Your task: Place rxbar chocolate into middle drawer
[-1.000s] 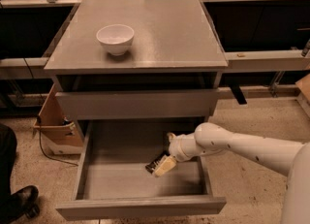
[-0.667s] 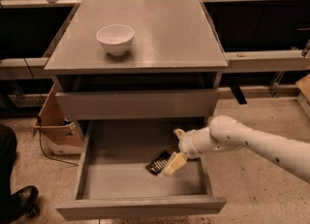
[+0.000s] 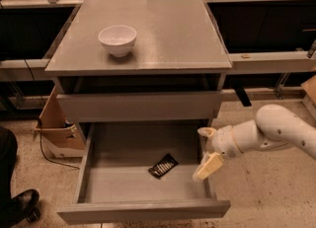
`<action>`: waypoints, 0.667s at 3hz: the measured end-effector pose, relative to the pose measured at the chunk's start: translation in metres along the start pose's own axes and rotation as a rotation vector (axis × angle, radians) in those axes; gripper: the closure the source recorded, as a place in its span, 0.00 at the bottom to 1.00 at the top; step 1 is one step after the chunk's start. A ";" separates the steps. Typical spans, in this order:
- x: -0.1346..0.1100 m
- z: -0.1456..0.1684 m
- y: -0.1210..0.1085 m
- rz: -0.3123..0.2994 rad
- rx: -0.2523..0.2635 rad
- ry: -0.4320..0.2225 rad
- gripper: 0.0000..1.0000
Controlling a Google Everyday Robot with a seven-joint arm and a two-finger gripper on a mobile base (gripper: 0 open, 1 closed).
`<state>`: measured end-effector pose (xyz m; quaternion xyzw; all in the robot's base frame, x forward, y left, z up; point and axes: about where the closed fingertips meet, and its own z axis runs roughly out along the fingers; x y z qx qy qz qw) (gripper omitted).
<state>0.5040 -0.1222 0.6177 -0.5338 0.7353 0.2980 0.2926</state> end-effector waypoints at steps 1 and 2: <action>-0.029 -0.056 0.025 -0.046 -0.004 -0.026 0.00; -0.034 -0.063 0.032 -0.054 -0.017 -0.026 0.00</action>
Offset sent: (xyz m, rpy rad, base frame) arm -0.0215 -0.0165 0.0583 0.0194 -0.0366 0.0283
